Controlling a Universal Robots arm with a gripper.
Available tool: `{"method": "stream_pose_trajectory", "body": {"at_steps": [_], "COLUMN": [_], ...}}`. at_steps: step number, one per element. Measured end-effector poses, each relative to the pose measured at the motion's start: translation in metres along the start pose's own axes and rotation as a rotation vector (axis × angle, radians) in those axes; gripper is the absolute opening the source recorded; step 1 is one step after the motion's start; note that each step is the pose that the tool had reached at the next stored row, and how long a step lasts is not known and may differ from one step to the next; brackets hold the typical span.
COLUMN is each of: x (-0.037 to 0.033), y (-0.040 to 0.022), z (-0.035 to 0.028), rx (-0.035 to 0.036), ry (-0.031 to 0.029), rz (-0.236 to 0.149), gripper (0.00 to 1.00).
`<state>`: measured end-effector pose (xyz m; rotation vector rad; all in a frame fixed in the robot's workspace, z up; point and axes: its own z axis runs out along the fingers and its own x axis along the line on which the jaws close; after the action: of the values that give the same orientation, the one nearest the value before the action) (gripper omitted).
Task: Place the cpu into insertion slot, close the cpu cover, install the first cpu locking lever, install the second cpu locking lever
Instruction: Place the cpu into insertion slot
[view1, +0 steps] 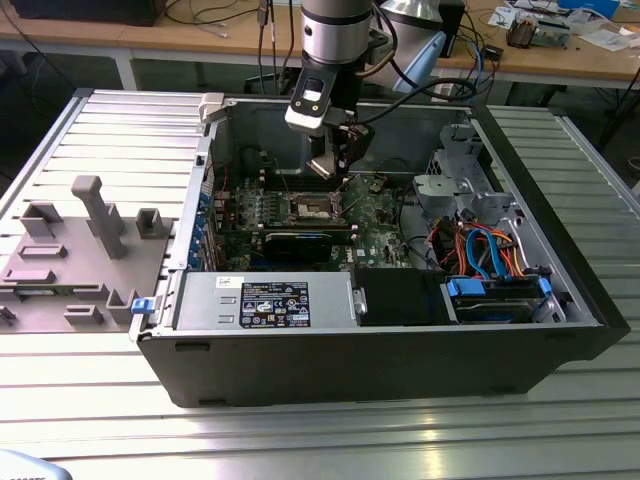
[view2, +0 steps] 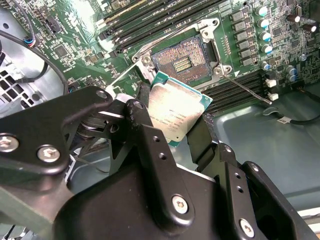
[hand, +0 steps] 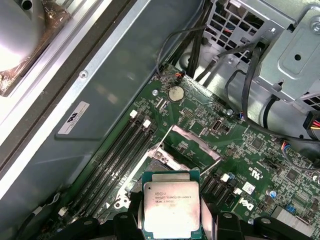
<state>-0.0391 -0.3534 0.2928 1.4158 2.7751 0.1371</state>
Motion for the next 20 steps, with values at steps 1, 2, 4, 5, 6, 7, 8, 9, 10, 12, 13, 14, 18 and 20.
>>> {"method": "stream_pose_trajectory", "body": {"at_steps": [1,2,4,5,6,7,8,9,10,12,13,14,18,20], "x": [0.0,0.0,0.0,0.0,0.0,0.0,0.0,0.0,0.0,0.0,0.0,0.0,0.0,0.0], "y": [0.0,0.0,0.0,0.0,0.0,0.0,0.0,0.0,0.0,0.0,0.0,0.0,0.0,0.0], "z": [0.0,0.0,0.0,0.0,0.0,0.0,0.0,0.0,0.0001,0.0,0.0001,0.0001,0.0001,0.0001], "rx": [-0.0001,-0.0001,-0.0001,-0.0002,-0.0002,-0.0002,-0.0002,-0.0002,-0.0003,-0.0003,-0.0003,-0.0003,-0.0004,-0.0005], "ry": [-0.0001,-0.0002,-0.0004,-0.0005,-0.0006,-0.0007,-0.0008,-0.0009,-0.001,-0.0012,-0.0013,-0.0014,-0.0017,-0.002], "rz": [0.002,0.002,0.005,0.006,0.007,0.009,0.01,0.011,0.011,0.014,0.014,0.015,0.02,0.022], "gripper": [0.55,0.55,0.55,0.55,0.55,0.55,0.55,0.55,0.55,0.55,0.55,0.55,0.55,0.55]}}
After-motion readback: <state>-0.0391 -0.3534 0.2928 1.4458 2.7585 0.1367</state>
